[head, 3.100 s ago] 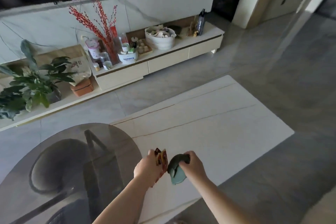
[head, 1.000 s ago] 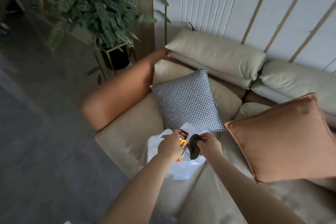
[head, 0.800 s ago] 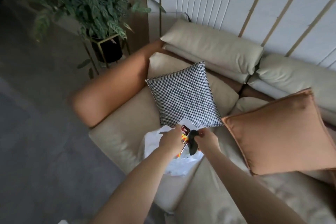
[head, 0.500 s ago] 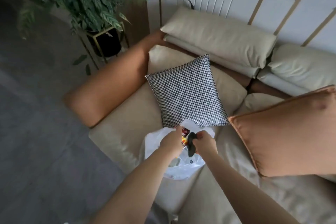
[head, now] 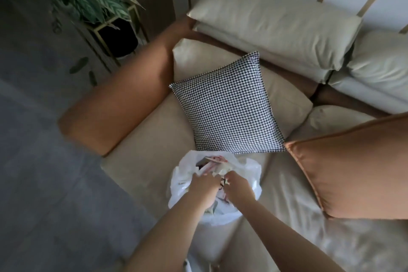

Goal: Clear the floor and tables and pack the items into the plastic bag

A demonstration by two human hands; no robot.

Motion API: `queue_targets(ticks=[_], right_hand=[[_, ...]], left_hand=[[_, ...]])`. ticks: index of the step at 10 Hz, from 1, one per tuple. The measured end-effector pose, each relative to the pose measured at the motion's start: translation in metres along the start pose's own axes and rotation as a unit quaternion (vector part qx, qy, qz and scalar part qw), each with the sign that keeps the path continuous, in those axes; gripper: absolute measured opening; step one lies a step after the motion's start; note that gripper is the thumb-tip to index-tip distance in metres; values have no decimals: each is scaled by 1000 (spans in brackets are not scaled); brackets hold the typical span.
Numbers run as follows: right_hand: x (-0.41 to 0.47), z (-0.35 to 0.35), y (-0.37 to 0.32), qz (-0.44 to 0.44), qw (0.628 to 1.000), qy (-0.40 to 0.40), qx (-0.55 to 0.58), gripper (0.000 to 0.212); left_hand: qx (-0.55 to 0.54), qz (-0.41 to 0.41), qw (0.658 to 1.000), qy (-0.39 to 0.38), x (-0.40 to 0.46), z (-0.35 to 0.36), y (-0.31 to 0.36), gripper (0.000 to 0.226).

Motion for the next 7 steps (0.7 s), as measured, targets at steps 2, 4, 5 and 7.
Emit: queue_targets(ticks=[2, 4, 5, 7], right_hand=[[-2, 23, -1, -25, 996, -69, -45, 37], [-19, 22, -8, -16, 997, -55, -48, 43], [-29, 14, -16, -27, 997, -31, -70, 36], [-53, -24, -46, -65, 991, 41, -108, 38]], left_hand=[[33, 12, 999, 8, -7, 0, -16, 29], [18, 54, 998, 6, -24, -1, -23, 28], [-13, 60, 998, 6, -33, -7, -21, 25], [-51, 82, 993, 67, -49, -47, -14, 30]])
Point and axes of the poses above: each hand's wrist, its own x-axis towards the middle knuckle, its own z-axis out of the palm, y = z × x, the point moved 6 cm from there along x, towards the middle knuckle, and after that the axes turned 3 degrees about -z, right-handed, at the moved point
